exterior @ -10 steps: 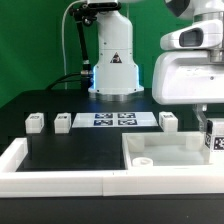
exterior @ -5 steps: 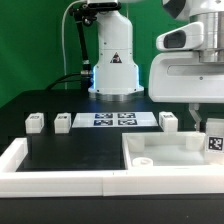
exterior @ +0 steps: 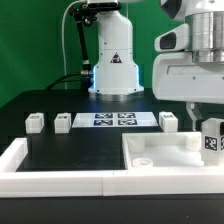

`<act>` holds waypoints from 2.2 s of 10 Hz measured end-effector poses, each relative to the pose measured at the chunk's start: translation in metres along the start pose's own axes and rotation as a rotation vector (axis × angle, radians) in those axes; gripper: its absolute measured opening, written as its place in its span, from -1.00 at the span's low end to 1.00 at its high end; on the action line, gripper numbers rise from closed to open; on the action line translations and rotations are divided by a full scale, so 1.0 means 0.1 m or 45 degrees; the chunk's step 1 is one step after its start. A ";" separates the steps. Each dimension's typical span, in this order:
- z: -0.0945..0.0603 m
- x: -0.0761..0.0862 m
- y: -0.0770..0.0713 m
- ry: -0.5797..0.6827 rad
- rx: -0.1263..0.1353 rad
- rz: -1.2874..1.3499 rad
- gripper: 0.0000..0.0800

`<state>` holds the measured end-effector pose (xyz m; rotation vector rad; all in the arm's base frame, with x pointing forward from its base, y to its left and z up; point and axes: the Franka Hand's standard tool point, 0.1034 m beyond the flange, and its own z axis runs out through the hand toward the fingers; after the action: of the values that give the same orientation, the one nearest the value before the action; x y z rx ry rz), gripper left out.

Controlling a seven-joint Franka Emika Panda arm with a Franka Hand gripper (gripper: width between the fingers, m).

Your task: Assemble square table

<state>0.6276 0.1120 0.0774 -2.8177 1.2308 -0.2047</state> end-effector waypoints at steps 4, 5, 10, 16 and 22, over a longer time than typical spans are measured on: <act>0.00 0.01 0.02 -0.010 -0.007 0.233 -0.27; 0.00 0.00 0.03 -0.015 -0.009 0.344 -0.27; 0.00 -0.06 0.04 -0.025 -0.016 0.900 -0.27; 0.00 -0.07 0.05 -0.044 -0.017 1.118 0.07; 0.00 -0.13 0.01 -0.056 -0.014 0.638 0.62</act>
Offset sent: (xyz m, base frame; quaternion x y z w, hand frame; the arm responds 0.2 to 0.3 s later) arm 0.0000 0.0000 0.0000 0.0000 0.0000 0.1296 0.9916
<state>0.6183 0.1215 0.0756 -2.3999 1.8678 -0.1062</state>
